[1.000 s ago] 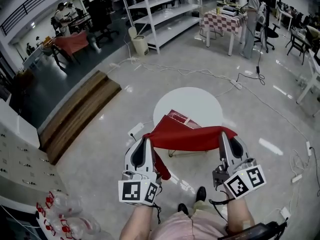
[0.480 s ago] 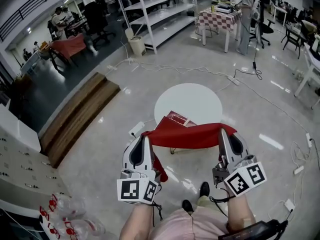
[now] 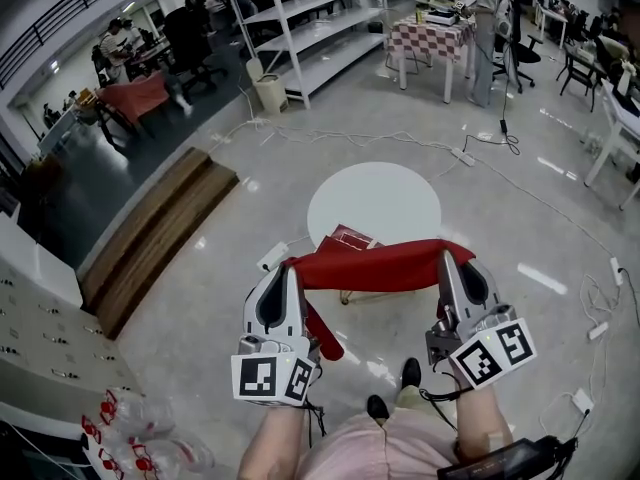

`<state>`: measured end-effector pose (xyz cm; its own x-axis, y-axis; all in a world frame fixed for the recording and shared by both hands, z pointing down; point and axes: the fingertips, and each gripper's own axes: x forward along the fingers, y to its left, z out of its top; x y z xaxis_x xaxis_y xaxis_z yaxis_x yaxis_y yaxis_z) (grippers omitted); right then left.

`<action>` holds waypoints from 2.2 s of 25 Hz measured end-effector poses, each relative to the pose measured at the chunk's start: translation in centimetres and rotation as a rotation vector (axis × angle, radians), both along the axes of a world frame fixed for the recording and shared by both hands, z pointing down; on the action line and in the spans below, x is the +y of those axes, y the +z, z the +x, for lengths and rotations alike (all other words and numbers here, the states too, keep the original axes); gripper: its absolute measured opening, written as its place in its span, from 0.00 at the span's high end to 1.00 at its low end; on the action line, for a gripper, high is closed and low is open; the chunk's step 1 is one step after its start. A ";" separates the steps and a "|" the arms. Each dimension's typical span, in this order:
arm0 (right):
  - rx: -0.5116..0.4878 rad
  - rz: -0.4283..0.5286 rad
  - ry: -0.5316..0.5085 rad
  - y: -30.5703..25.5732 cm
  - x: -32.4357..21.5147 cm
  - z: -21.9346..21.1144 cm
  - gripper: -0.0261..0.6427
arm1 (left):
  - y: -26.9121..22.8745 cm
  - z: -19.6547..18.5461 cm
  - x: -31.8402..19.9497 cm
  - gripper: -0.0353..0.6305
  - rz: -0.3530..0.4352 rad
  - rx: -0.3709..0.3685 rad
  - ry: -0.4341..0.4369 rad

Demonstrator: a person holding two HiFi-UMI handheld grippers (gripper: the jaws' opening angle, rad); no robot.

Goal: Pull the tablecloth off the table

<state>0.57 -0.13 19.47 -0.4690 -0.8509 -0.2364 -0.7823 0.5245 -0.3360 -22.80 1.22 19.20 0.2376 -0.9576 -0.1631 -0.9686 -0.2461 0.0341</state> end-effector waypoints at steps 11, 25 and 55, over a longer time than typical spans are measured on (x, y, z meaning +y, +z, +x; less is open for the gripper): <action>-0.008 0.020 0.019 -0.6 2.2 0.9 0.92 | -0.8 0.9 1.6 0.89 0.024 -0.002 0.024; -0.001 0.018 0.006 -0.3 5.6 2.8 0.92 | -1.1 2.6 5.0 0.89 0.035 0.021 0.019; 0.002 0.003 -0.066 0.0 9.9 7.0 0.92 | -0.9 7.1 11.3 0.89 0.006 -0.006 -0.056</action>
<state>7.60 9.81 19.47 -0.5248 -0.8173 -0.2379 -0.7467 0.5762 -0.3323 -15.70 12.55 18.34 0.1843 -0.9686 -0.1671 -0.9812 -0.1913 0.0267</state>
